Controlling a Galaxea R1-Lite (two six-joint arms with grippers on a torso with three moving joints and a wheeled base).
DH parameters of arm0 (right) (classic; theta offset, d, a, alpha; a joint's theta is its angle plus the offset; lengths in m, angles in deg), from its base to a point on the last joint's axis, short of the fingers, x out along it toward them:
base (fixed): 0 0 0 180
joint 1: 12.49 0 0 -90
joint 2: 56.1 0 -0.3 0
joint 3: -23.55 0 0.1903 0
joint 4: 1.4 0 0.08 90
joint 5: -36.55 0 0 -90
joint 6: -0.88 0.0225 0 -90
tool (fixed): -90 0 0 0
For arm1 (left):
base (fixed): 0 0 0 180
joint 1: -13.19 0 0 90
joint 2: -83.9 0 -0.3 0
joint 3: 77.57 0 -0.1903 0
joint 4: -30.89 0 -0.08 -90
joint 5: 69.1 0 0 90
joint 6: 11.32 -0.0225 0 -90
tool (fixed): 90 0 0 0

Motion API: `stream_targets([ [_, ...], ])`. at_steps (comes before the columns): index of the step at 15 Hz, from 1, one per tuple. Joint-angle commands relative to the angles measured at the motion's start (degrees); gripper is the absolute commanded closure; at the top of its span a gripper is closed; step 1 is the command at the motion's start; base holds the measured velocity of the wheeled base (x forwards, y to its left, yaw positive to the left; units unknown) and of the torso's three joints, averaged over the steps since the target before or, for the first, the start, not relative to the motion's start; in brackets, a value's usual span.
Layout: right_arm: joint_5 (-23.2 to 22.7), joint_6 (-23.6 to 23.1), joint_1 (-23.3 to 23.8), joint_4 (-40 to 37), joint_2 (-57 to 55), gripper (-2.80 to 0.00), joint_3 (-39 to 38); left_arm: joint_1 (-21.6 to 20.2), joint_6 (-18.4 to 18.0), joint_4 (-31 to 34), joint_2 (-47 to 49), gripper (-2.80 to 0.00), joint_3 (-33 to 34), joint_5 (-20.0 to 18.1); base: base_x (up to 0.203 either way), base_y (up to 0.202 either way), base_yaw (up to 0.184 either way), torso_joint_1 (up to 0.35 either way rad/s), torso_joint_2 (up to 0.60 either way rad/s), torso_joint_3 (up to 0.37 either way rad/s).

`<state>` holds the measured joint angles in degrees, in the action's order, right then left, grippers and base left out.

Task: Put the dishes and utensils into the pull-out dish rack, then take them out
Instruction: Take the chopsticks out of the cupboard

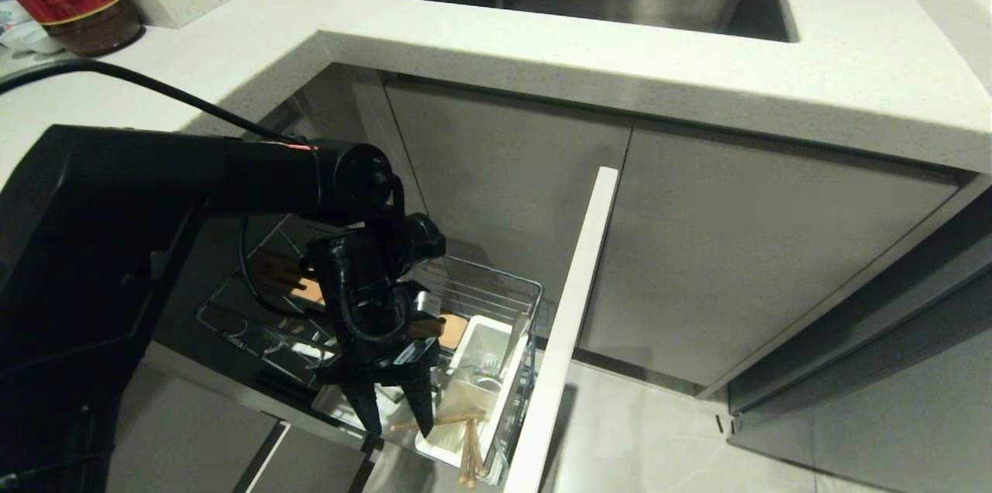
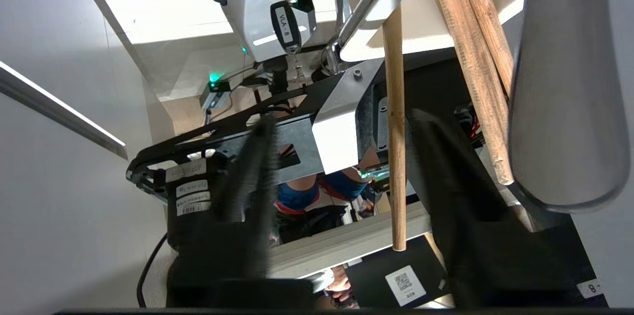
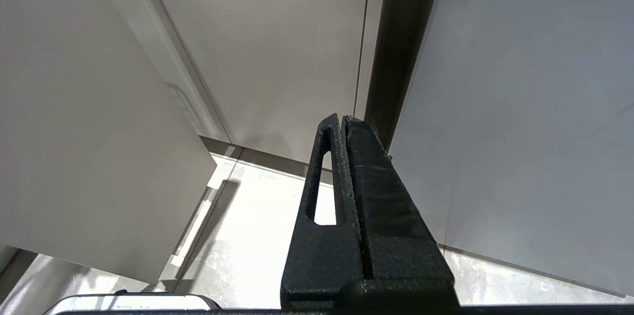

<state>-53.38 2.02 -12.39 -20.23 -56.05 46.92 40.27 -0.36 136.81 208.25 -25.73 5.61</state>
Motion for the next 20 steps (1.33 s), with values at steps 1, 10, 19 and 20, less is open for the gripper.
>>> stream_targets([
  [1, 0.01, 0.0, -0.01, 0.04, -0.05, 0.0, -1.5, 0.51, 0.11, 0.59, -0.24, 0.0, -0.06, -0.35, 0.0, 0.0, 0.0, 0.0, 0.0, 0.0],
  [10, -0.02, 0.0, -0.01, 0.04, -0.05, 0.0, -1.57, 2.16, 0.21, 1.8, -2.03, 0.0, -0.01, -1.41, 0.0, 0.0, 0.0, 0.0, 0.0, 0.0],
  [19, -0.04, 0.0, -0.01, 0.04, -0.05, 0.0, -1.5, 3.07, -1.2, 5.1, -20.13, 0.0, -0.67, -1.18, 0.0, 0.0, 0.0, 0.0, 0.0, 0.0],
  [20, -0.03, 0.0, -0.01, 0.04, -0.05, 0.0, -1.5, 3.12, -1.62, 5.11, -22.09, 0.0, -0.93, -1.16, 0.0, 0.0, 0.0, 0.0, 0.0, 0.0],
])
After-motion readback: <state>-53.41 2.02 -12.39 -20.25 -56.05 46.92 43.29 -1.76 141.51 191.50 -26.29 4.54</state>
